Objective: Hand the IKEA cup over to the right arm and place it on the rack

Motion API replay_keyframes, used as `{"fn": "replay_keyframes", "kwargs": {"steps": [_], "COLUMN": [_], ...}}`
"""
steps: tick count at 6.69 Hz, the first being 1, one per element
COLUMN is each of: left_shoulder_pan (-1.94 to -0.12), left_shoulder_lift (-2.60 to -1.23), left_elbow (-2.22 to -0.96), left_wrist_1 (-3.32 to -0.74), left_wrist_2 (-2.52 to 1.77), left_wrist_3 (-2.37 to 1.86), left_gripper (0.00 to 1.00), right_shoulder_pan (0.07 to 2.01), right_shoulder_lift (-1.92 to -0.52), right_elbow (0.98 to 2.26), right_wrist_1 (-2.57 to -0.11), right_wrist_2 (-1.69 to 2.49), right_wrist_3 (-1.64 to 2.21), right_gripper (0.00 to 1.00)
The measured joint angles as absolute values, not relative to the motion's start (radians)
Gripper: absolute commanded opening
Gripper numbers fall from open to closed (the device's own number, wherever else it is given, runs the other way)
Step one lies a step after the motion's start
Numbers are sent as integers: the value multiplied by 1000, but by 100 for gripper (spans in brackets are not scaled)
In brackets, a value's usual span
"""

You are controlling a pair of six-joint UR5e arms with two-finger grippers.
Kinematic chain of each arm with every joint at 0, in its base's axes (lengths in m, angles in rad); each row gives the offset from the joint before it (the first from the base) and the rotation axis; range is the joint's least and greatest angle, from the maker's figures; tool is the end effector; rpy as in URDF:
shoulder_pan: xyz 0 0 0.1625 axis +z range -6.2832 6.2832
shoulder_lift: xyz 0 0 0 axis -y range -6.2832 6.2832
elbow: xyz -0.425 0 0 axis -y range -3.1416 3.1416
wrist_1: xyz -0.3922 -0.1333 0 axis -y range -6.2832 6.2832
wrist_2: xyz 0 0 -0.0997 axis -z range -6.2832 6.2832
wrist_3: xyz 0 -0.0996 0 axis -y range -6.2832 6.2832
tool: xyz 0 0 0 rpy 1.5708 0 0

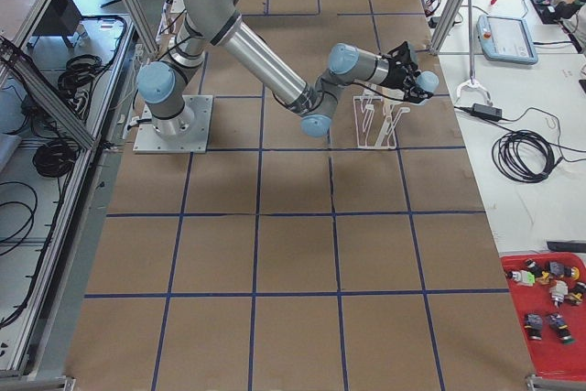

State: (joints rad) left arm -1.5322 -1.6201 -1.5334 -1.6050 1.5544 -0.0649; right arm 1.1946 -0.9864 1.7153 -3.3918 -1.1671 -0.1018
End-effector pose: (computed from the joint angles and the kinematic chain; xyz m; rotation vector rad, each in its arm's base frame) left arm -0.1152 -0.5129 0.4782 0.1622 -3.1208 -0.0724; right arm -0.0800 -0.6718 0.3020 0.0347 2.5753 -1.6328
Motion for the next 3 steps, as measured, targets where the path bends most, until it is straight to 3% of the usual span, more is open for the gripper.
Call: {"fn": "replay_keyframes", "kwargs": {"steps": [3], "left_shoulder_pan": [-1547], "left_shoulder_lift": [-1614], "left_elbow": [-1559], "left_wrist_1": [-1542], "left_wrist_2": [1555], "left_wrist_3": [-57], "left_gripper": [100], "right_shoulder_pan": [1189], "right_shoulder_lift": [-977], "right_elbow": [1755], "right_wrist_1": [-3394], "right_wrist_2": [-1167], "right_wrist_3": [-107], "right_gripper": [19]}}
